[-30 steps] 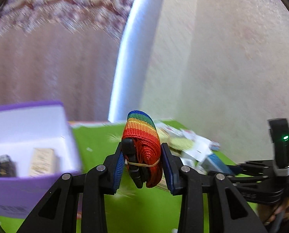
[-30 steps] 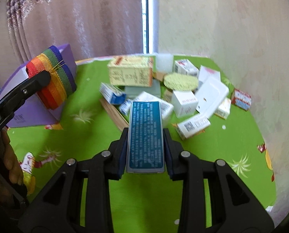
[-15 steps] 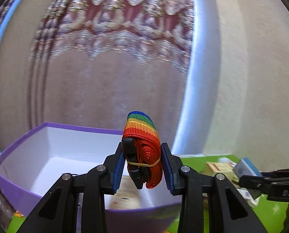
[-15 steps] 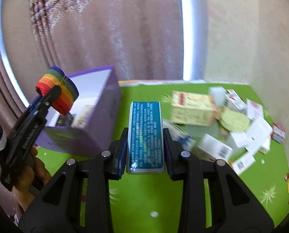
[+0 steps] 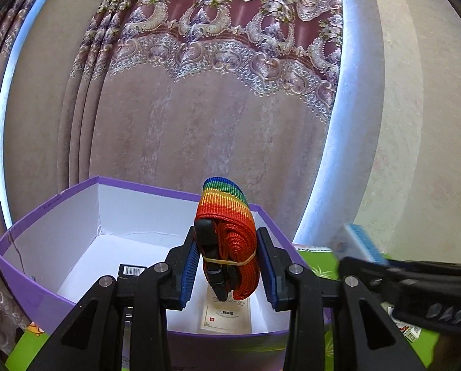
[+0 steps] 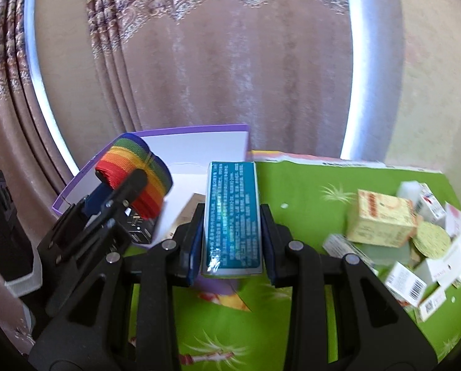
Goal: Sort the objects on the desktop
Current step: 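Carry the strap and blue box over the purple box and release them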
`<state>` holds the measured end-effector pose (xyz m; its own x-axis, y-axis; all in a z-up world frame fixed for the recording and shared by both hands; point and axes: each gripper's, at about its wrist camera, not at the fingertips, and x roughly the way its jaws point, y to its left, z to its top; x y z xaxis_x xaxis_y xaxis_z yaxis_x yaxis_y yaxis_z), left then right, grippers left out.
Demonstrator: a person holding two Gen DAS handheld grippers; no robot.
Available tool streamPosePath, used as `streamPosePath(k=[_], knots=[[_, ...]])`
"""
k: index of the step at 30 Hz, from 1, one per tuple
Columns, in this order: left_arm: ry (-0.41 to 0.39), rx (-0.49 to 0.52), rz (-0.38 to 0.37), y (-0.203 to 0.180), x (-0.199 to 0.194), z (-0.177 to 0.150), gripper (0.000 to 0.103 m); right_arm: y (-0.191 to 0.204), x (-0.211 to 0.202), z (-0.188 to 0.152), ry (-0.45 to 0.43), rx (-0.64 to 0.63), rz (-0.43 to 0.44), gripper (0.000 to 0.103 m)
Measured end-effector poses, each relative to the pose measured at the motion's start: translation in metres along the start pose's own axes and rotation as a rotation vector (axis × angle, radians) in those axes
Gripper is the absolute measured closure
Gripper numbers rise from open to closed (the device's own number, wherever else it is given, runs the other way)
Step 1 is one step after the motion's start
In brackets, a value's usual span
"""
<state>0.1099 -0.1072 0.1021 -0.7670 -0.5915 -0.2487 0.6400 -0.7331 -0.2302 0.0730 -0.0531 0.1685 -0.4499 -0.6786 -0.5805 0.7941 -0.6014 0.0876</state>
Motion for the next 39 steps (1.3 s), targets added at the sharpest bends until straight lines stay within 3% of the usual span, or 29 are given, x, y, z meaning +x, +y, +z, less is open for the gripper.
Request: streamPosePath(k=[9,11,13,15,19,21,25,28,32,34,36,39], knots=[[0.025,-0.029,0.04,0.005,0.002,-0.004,0.061,0.001,0.041,-0.002,0.047,-0.043,0.005,0.065],[0.032,-0.025,0.044,0.002,0.0,-0.003,0.053,-0.004,0.039,-0.004,0.047,-0.032,-0.007,0.058],[0.048,-0.024,0.03,0.001,-0.004,0.002,0.044,-0.008,0.034,-0.006,0.029,-0.022,-0.027,0.041],[0.044,-0.006,0.041,-0.002,-0.009,0.006,0.038,-0.015,0.027,-0.008,-0.004,-0.002,-0.025,0.033],[0.064,0.018,-0.015,-0.015,-0.013,0.029,0.034,-0.022,0.016,-0.008,-0.042,0.009,-0.004,0.031],[0.035,0.079,-0.049,-0.033,-0.014,0.047,0.029,-0.027,0.009,-0.007,-0.061,0.02,0.005,0.029],[-0.065,0.195,-0.097,-0.068,-0.014,0.092,0.027,-0.035,0.003,-0.002,-0.055,0.049,0.005,0.028],[-0.077,0.224,-0.035,-0.067,-0.007,0.12,0.017,-0.04,0.002,0.001,-0.038,0.034,0.003,0.027],[-0.003,0.188,0.007,-0.042,0.018,0.157,0.017,-0.042,0.011,0.008,-0.009,0.015,0.013,0.024],[0.056,0.245,0.058,-0.034,0.032,0.168,0.017,-0.041,0.015,0.008,-0.001,0.029,0.021,0.021],[0.042,0.25,0.091,-0.026,0.034,0.177,0.017,-0.039,0.023,0.009,0.02,0.049,0.062,0.02],[0.024,0.256,0.082,-0.018,0.036,0.189,0.015,-0.032,0.035,0.011,0.047,0.024,0.061,0.02]])
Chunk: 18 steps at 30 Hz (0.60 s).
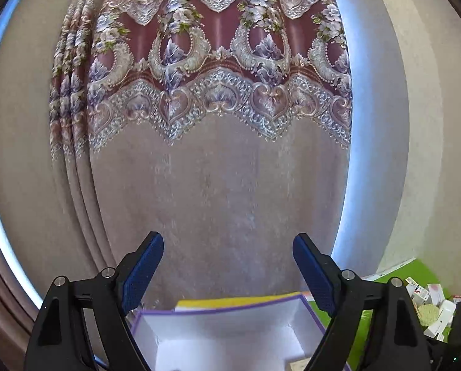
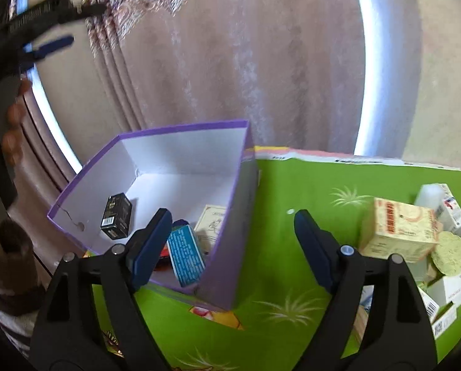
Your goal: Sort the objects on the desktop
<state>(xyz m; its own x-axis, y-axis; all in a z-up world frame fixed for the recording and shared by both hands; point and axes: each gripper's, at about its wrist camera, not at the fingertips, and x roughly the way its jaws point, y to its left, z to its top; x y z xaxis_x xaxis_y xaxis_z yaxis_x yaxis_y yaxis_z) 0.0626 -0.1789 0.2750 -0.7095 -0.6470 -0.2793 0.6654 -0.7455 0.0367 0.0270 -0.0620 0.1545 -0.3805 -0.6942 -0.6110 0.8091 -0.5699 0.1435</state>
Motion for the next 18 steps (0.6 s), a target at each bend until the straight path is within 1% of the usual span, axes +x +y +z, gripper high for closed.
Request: streamPosePath(k=[2,3,4,6,7,9,11,12,13,15,18], knots=[[0.0,0.003,0.002,0.005,0.009,-0.003,0.014,0.001,0.011,0.002,0.019,-0.018,-0.03,0.02],[0.019,0.009,-0.005,0.006,0.016,-0.005,0.014,0.001,0.016,0.002,0.029,-0.018,-0.041,0.02],[0.031,0.021,-0.012,0.004,0.023,-0.003,0.014,0.0,0.02,0.002,0.04,-0.014,-0.045,0.02],[0.021,0.054,-0.021,-0.002,0.029,-0.002,0.014,-0.002,0.034,0.001,0.08,0.011,-0.029,0.02],[0.02,0.059,-0.035,-0.004,0.035,-0.001,0.014,-0.002,0.037,0.001,0.084,0.011,-0.022,0.02],[0.04,0.089,-0.053,-0.008,0.047,-0.003,0.014,0.0,0.044,0.0,0.087,-0.012,-0.065,0.02],[0.062,0.106,-0.07,-0.013,0.064,-0.004,0.014,0.002,0.05,0.0,0.089,-0.029,-0.066,0.02],[0.075,0.115,-0.078,-0.016,0.071,-0.005,0.014,0.0,0.054,0.0,0.095,-0.023,-0.068,0.023],[0.084,0.131,-0.083,-0.018,0.077,-0.006,0.014,-0.003,0.059,0.001,0.105,-0.008,-0.076,0.028],[0.1,0.157,-0.092,-0.022,0.089,-0.007,0.014,-0.009,0.068,0.001,0.13,0.025,-0.066,0.032],[0.114,0.158,-0.095,-0.021,0.102,-0.008,0.014,-0.015,0.075,-0.001,0.149,0.053,-0.033,0.033]])
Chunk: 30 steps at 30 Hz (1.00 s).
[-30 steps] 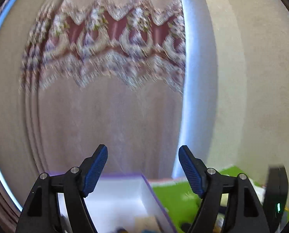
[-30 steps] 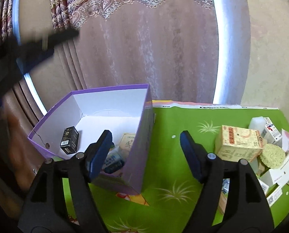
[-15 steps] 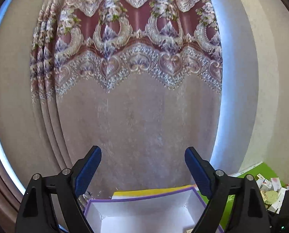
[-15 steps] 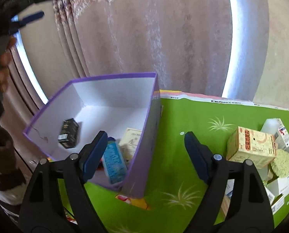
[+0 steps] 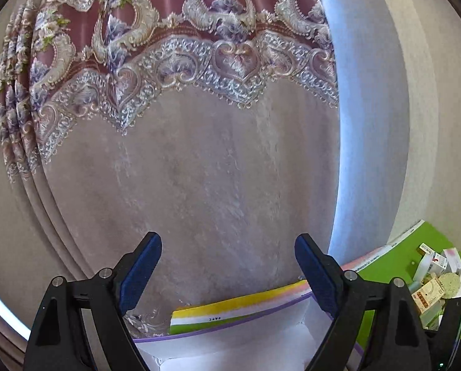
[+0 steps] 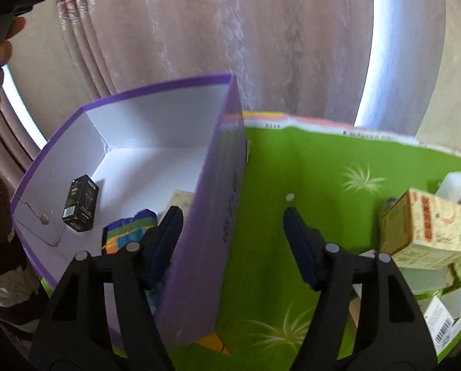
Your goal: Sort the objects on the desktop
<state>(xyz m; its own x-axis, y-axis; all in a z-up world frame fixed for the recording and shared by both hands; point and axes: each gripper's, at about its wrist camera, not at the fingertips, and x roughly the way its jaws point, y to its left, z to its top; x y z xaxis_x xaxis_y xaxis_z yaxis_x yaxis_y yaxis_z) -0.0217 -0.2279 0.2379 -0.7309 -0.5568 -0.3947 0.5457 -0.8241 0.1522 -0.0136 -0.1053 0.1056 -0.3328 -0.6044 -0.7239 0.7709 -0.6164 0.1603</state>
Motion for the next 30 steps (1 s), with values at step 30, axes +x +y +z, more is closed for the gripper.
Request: streamPosePath(k=[30], knots=[[-0.128,-0.164,-0.025,0.007,-0.068,0.015,0.012,0.016,-0.056,0.003,-0.137,-0.153,-0.018,0.018]])
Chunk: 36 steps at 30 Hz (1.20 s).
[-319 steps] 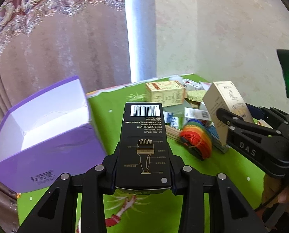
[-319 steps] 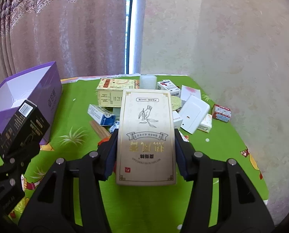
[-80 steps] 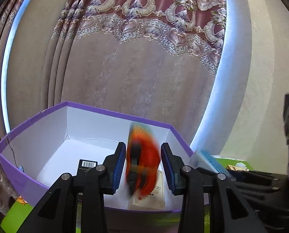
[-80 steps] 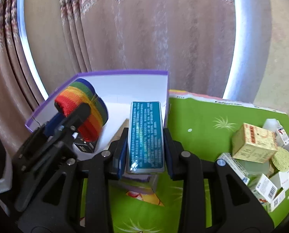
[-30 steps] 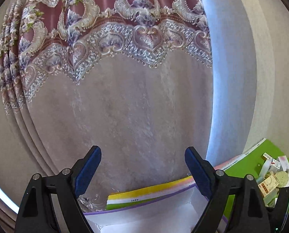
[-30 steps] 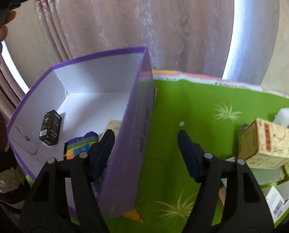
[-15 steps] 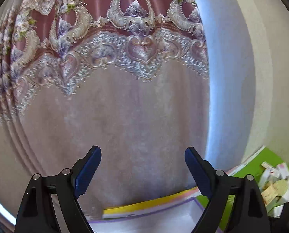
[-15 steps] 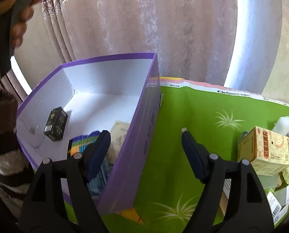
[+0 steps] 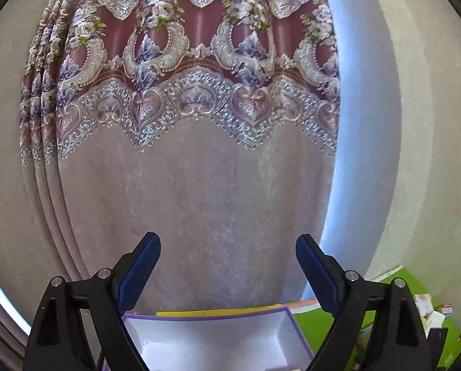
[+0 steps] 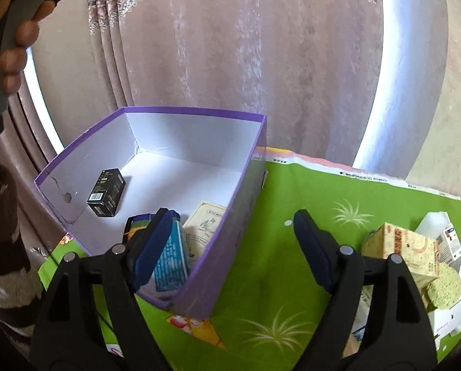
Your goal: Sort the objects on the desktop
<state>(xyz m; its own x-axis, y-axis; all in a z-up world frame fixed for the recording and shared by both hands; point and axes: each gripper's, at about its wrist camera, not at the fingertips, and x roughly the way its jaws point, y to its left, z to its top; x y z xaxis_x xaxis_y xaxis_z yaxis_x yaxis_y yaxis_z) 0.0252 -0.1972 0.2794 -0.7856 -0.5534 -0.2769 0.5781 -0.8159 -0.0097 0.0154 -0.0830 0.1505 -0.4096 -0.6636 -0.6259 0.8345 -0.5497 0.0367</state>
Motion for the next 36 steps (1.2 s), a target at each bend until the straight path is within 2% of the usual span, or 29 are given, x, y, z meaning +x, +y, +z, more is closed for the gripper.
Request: streamPosePath(k=[5,8,10,12,14,16,17,23,25,28,31,33,36], knots=[[0.019,0.037,-0.006,-0.021,0.016,-0.004,0.011,-0.023,0.001,-0.003,-0.005,-0.058,0.005,0.014],[0.018,0.108,-0.006,-0.046,0.029,-0.005,0.011,-0.037,0.004,-0.011,0.051,0.008,-0.007,0.014],[0.002,0.135,-0.049,-0.058,0.035,-0.004,0.011,-0.041,0.002,-0.016,0.044,0.052,-0.007,0.014],[0.029,0.165,-0.106,-0.07,0.051,-0.008,0.011,-0.036,0.003,-0.019,0.056,0.054,-0.009,0.014],[0.04,0.209,-0.117,-0.079,0.067,-0.009,0.011,-0.03,0.004,-0.023,0.059,0.05,-0.005,0.014],[0.048,0.195,-0.14,-0.077,0.079,-0.007,0.011,-0.027,0.004,-0.027,0.058,0.061,0.004,0.014],[0.06,0.206,-0.127,-0.077,0.083,-0.008,0.011,-0.027,0.004,-0.029,0.056,0.071,-0.002,0.014],[-0.016,0.162,-0.103,-0.06,0.051,0.011,0.011,-0.026,-0.017,-0.028,0.038,0.116,-0.041,0.014],[-0.024,0.114,-0.087,-0.046,0.036,0.017,0.011,-0.025,-0.026,-0.03,0.041,0.114,-0.048,0.014],[-0.018,0.097,-0.057,-0.031,0.012,0.017,0.011,-0.023,-0.032,-0.032,0.054,0.1,-0.062,0.014],[-0.059,0.058,-0.037,-0.023,-0.013,0.015,0.006,-0.02,-0.032,-0.021,0.031,0.065,-0.051,0.012],[-0.075,0.035,-0.023,-0.023,-0.014,0.013,0.003,-0.02,-0.02,-0.014,0.025,0.038,-0.078,0.007],[-0.066,0.027,-0.039,-0.029,0.003,0.005,0.003,-0.024,0.003,-0.017,0.052,0.019,-0.084,0.007]])
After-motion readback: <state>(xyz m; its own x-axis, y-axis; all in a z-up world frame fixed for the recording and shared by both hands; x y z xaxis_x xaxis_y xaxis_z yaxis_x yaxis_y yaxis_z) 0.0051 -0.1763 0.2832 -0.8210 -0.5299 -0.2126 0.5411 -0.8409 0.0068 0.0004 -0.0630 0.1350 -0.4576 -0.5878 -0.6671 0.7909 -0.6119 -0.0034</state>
